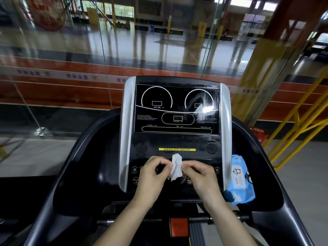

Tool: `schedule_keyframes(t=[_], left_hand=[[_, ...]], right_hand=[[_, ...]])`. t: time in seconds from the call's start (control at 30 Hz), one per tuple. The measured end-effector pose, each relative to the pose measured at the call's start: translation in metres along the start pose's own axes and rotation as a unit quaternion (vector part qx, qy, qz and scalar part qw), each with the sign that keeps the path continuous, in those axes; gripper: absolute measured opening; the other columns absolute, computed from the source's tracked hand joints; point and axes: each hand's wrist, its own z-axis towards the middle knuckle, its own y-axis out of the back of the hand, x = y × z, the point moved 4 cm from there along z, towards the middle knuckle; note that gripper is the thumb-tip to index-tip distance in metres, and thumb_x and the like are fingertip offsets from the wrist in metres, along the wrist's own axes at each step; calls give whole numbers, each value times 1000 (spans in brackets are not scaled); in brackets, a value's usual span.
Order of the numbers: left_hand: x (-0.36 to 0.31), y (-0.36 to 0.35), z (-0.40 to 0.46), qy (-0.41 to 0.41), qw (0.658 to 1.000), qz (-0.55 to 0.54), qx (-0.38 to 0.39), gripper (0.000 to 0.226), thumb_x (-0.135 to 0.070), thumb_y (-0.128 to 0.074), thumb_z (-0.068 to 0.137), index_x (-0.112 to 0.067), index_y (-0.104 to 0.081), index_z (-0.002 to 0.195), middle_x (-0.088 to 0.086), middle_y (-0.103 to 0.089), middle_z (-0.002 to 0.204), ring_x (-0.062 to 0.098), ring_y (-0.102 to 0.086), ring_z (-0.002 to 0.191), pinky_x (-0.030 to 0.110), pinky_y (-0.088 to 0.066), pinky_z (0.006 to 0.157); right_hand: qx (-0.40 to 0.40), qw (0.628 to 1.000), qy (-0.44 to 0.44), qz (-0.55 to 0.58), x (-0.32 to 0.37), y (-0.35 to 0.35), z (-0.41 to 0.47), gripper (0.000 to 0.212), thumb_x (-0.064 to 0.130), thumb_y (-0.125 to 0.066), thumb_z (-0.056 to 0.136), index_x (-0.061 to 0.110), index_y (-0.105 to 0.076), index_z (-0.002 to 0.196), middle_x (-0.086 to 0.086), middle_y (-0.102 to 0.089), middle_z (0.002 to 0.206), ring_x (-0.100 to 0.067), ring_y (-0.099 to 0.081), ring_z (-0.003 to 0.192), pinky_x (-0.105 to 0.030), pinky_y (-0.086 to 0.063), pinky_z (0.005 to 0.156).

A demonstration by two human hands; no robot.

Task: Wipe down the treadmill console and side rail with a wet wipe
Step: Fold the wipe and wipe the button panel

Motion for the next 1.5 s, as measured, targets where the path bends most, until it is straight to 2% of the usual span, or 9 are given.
schedule_keyframes(t=[0.23, 0.37, 0.57, 0.7, 0.83, 1.0, 1.1, 1.27, 1.5], left_hand=[[12, 9, 4, 117, 989, -80, -41, 27, -8, -58, 99, -24, -64, 78, -13, -62, 73, 9, -55, 71, 30, -45, 72], [14, 10, 3, 141, 984, -100, -50, 22, -10, -55, 101, -20, -63, 84, -11, -58, 76, 3, -50, 70, 25, -44, 73], [7, 11, 3, 93, 991, -91, -44, 14, -16, -56, 105, -16, -62, 93, -8, -61, 77, 5, -56, 71, 22, -47, 72], [-1, 11, 1, 53, 995, -83, -21, 15, -21, -56, 105, -18, -60, 91, -3, -58, 66, 13, -55, 63, 26, -48, 62], [-2, 9, -4, 59, 994, -90, 14, 14, -17, -56, 105, -19, -61, 92, 3, -59, 59, 19, -55, 53, 32, -50, 54], [9, 13, -1, 72, 995, -76, -6, 10, -18, -63, 102, -25, -68, 97, -3, -72, 88, 8, -64, 79, 26, -51, 71], [15, 14, -2, 90, 992, -90, -5, 10, -21, -66, 100, -30, -70, 103, -2, -75, 97, 15, -70, 90, 30, -56, 78], [21, 12, -2, 89, 993, -70, 20, 19, -25, -69, 99, -34, -67, 116, -4, -73, 106, 5, -68, 99, 16, -52, 84], [9, 10, -8, 10, 1000, -28, 3, 12, -16, -69, 98, -28, -73, 100, -7, -67, 107, 0, -63, 102, 9, -43, 87]], right_hand=[[-21, 999, -37, -6, -14, 13, 11, 26, 4, -60, 96, 17, -71, 76, -3, -66, 73, -14, -57, 70, -36, -47, 72], [-20, 999, -36, -7, -14, 16, 11, 26, 6, -61, 97, 20, -70, 77, 5, -54, 65, -12, -45, 61, -28, -38, 63], [14, 999, -43, 10, -12, 13, 7, 13, 29, -64, 102, 27, -77, 99, 1, -75, 99, -22, -67, 96, -47, -54, 87], [94, 995, -2, -43, -4, 6, 1, 6, 29, -72, 97, 24, -74, 96, 3, -78, 99, -13, -72, 97, -29, -54, 89], [128, 988, 32, -82, 1, 6, -2, 13, 18, -78, 93, 18, -71, 82, 2, -76, 86, -11, -70, 86, -30, -51, 86], [197, 980, 32, -22, 15, 5, -11, 25, 13, -78, 94, 27, -64, 109, -5, -73, 89, -21, -69, 87, -40, -52, 81], [237, 965, 57, -100, 25, 4, -16, 38, 9, -75, 95, 34, -69, 123, 7, -71, 96, -6, -64, 89, -23, -51, 83], [161, 942, 126, -265, 29, 4, -15, 32, 16, -80, 91, 38, -79, 113, 23, -75, 100, 11, -65, 99, -10, -45, 85], [98, 954, 156, -238, 25, 21, -9, 13, 23, -82, 89, 36, -81, 92, 18, -73, 96, -8, -69, 95, -19, -49, 80]])
